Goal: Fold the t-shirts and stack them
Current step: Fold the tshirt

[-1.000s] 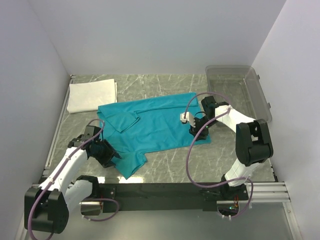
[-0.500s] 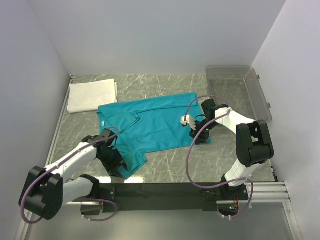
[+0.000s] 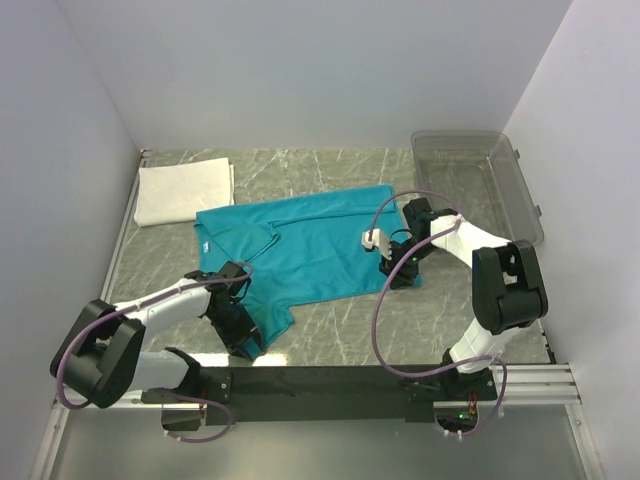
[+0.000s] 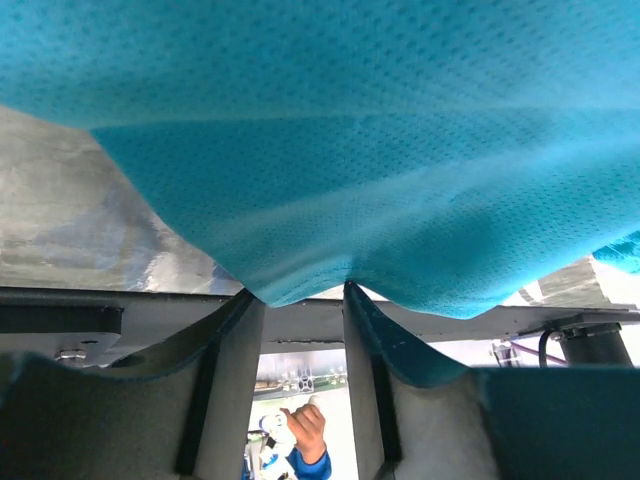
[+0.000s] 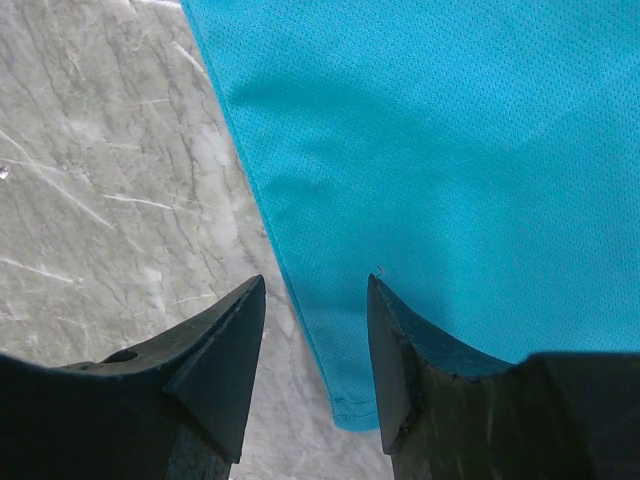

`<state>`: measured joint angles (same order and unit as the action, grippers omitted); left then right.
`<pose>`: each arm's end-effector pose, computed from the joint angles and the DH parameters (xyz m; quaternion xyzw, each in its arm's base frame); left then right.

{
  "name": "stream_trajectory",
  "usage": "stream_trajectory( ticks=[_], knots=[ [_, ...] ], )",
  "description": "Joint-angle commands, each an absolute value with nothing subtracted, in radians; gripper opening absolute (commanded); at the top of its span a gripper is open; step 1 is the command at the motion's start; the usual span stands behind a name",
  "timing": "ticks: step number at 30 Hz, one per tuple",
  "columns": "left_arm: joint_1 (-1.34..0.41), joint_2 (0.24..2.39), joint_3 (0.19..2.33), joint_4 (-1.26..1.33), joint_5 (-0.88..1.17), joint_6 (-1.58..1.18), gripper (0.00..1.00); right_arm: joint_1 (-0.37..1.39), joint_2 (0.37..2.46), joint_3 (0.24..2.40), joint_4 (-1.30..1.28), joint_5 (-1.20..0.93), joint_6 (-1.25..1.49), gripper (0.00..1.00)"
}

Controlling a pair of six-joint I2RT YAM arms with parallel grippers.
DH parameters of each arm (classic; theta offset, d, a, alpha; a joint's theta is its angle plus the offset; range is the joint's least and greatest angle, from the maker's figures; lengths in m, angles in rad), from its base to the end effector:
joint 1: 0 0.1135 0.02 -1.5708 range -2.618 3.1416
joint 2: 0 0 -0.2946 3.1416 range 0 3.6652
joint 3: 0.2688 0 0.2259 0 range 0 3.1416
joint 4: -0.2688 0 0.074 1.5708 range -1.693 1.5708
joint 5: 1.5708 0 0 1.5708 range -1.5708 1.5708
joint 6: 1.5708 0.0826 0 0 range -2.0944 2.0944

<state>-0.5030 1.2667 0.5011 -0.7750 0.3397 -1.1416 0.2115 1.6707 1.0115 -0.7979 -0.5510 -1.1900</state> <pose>0.1050 -0.0892 0.1351 0.3069 -0.9365 0.1259 0.1137 0.2595 0.0999 0.1772 -0.6313 0.7244 0.2140 0.1759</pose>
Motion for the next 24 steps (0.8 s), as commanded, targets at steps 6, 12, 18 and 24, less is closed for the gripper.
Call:
stream_trajectory(
  ticks=[6, 12, 18, 24],
  knots=[
    [-0.512, 1.31, 0.529, -0.791, 0.233, -1.129, 0.31, 0.204, 1.621, 1.042, -0.805, -0.572, -1.174, 0.52],
    [-0.514, 1.333, 0.52, -0.785, 0.229, -1.109, 0.01, 0.198, 1.609, 1.039, -0.842, -0.581, -1.221, 0.51],
    [-0.512, 1.295, 0.617, -0.821, 0.215, -1.088, 0.01, 0.161, 1.597, 1.028, -0.882, -0.522, -1.382, 0.52],
    [-0.512, 1.298, 0.63, -0.812, 0.244, -1.068, 0.01, 0.117, 1.643, 1.054, -0.861, -0.399, -1.431, 0.52]
  ],
)
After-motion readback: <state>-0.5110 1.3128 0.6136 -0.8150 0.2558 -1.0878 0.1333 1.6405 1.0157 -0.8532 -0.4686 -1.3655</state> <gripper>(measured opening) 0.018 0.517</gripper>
